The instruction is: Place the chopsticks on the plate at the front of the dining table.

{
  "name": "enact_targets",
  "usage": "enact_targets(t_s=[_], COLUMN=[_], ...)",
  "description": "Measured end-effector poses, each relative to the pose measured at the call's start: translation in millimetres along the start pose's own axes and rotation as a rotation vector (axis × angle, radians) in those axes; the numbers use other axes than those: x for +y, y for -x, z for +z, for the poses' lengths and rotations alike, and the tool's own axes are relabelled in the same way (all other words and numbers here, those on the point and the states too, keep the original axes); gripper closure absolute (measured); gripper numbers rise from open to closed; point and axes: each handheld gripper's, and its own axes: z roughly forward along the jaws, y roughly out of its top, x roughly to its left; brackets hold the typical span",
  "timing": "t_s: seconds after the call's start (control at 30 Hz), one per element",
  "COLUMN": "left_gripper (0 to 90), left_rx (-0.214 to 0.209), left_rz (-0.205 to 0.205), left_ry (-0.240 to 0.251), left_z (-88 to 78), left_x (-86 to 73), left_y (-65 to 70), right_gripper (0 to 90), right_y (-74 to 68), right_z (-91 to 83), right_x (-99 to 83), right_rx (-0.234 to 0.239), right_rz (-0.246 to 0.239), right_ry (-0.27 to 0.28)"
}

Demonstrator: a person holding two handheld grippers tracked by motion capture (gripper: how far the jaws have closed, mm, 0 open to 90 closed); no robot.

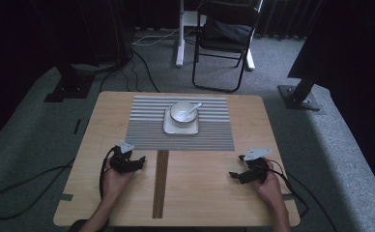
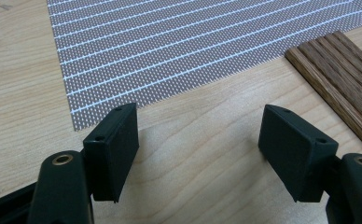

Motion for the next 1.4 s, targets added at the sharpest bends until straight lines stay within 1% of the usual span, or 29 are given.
enact_targets(t_s=[0.07,0.23,0.3,0.57,0.63,0.77,0.83,0.93,1.0,1.07,1.23,1.33,1.4], left_gripper=[36.0,37.0,38.9,39.3,39.4,40.8,41.0,43.4,43.4,44.4,44.3,44.3,44.2], left_rx=[0.004,0.013,0.017,0.004,0.001,0.003,-0.003,0.001,0.0,-0.007,-0.007,-0.011,-0.014], left_rz=[-0.006,-0.014,-0.018,-0.026,-0.033,-0.03,-0.035,-0.037,-0.037,-0.043,-0.044,-0.058,-0.059], left_ry=[-0.004,-0.011,-0.013,-0.007,-0.013,-0.016,-0.016,-0.021,-0.024,-0.019,-0.019,-0.013,-0.007], left_z=[-1.2,-2.8,-3.5,-7.1,-6.5,-6.1,-7.4,-8.2,-9.7,-10.5,-12.7,-14.5,-15.4], left_x=[0.1,-0.3,-0.3,-0.3,0.3,0.4,0.4,0.7,2.0,2.6,2.4,3.2,3.6], left_y=[-0.2,-0.6,-0.1,1.7,2.5,3.6,4.8,6.1,7.8,9.0,11.7,12.7,13.3], right_gripper=[12.1,12.1,12.1,12.1,12.1,12.1,12.1,12.1,12.1,12.1,12.1,12.1,12.1], right_y=[0.0,0.0,0.0,0.0,0.0,0.0,0.0,0.0,0.0,0.1,0.0,-0.1,-0.1], right_z=[0.0,0.0,0.0,0.0,0.0,0.0,0.0,0.0,0.0,0.0,0.0,0.0,0.0], right_x=[0.0,0.0,0.0,0.0,0.0,0.0,0.0,0.0,0.0,0.0,-0.1,-0.1,-0.1], right_rx=[0.0,0.0,0.0,0.0,0.0,0.0,0.0,0.0,0.0,0.0,-0.001,-0.002,-0.002], right_rz=[0.0,0.0,0.0,0.0,0.0,0.0,0.0,0.0,0.0,-0.001,0.0,0.0,0.0], right_ry=[0.0,0.0,0.0,0.0,0.0,0.0,0.0,0.0,0.0,0.0,0.0,0.001,0.001])
